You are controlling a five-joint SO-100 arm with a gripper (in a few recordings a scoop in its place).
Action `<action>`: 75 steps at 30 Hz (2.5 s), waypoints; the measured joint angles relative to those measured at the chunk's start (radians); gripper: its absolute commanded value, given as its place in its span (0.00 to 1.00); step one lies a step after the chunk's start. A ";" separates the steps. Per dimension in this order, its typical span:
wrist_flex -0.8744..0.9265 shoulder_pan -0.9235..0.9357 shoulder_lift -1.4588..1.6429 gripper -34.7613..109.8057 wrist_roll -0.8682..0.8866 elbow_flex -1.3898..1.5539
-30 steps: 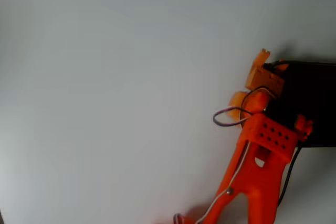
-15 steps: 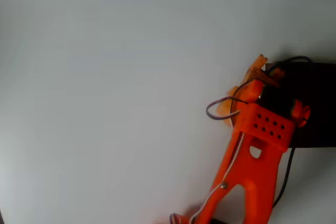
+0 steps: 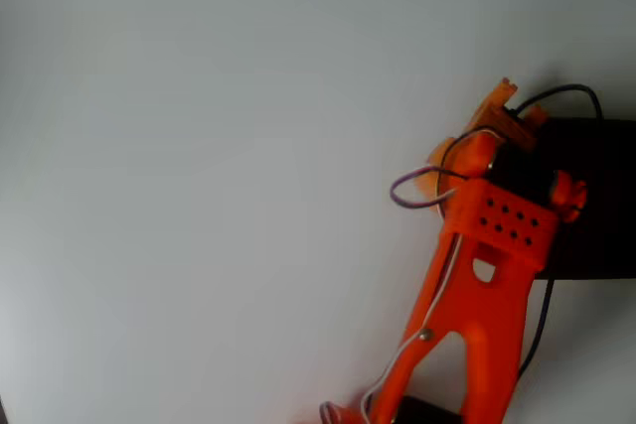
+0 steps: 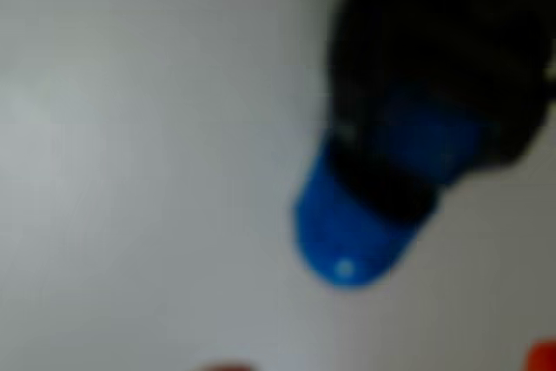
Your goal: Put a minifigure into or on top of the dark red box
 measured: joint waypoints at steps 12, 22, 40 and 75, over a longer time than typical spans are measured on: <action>-0.164 -0.046 -0.034 0.34 -0.008 0.083; -0.314 -0.035 0.035 0.35 -0.120 0.215; -0.348 0.084 0.339 0.35 -0.227 0.514; -0.529 0.049 0.322 0.32 -0.146 0.669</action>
